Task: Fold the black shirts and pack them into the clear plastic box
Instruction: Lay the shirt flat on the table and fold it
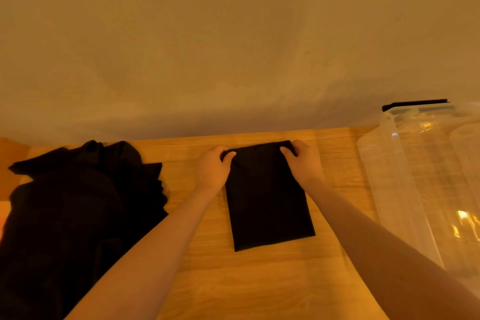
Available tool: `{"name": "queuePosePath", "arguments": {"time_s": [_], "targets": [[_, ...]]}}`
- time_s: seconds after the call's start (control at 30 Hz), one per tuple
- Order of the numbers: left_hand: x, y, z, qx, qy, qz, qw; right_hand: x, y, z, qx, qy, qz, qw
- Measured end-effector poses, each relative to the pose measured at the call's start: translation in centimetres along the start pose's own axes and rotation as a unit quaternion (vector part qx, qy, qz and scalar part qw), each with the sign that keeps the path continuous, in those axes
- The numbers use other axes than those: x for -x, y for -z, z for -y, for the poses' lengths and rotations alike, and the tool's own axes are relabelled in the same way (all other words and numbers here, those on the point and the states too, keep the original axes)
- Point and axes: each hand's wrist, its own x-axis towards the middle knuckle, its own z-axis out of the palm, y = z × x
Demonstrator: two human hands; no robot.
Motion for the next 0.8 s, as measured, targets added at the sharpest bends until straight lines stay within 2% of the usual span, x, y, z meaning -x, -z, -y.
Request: {"name": "queuePosePath", "arguments": {"time_s": [0.13, 0.17, 0.23, 0.3, 0.33, 0.43, 0.63, 0.7, 0.8], "targets": [[1.1, 0.2, -0.1, -0.042, -0.016, -0.044, 0.998, 1.3, -0.2, 0.9, 0.129, 0.034, -0.066, 0.989], [1.9, 0.3, 0.0, -0.073, -0.050, -0.060, 0.994, 1.8, -0.1, 0.8, 0.154, 0.063, -0.090, 0.982], [4.2, -0.3, -0.1, -0.126, -0.155, -0.078, 0.977, 3.1, -0.3, 0.2, 0.211, 0.178, -0.114, 0.954], [7.0, -1.8, 0.0, -0.168, -0.233, -0.045, 0.957, 4.7, -0.9, -1.3, 0.253, 0.290, -0.075, 0.920], [8.3, -2.7, 0.3, -0.200, -0.245, -0.013, 0.949, 5.4, -1.2, -2.1, 0.283, 0.315, -0.028, 0.906], [10.9, -4.5, 2.3, -0.294, -0.221, 0.035, 0.929, 6.5, -1.1, -4.6, 0.367, 0.278, 0.073, 0.885], [12.1, -4.4, 3.8, -0.342, -0.192, 0.043, 0.919, 7.0, 0.6, -6.1, 0.414, 0.221, 0.095, 0.878], [12.9, -4.0, 4.0, -0.344, -0.223, 0.058, 0.910, 8.4, 1.0, -6.0, 0.421, 0.256, 0.087, 0.866], [14.8, -3.7, 5.0, -0.364, -0.272, 0.082, 0.887, 10.8, 1.1, -7.2, 0.464, 0.333, 0.118, 0.812]]}}
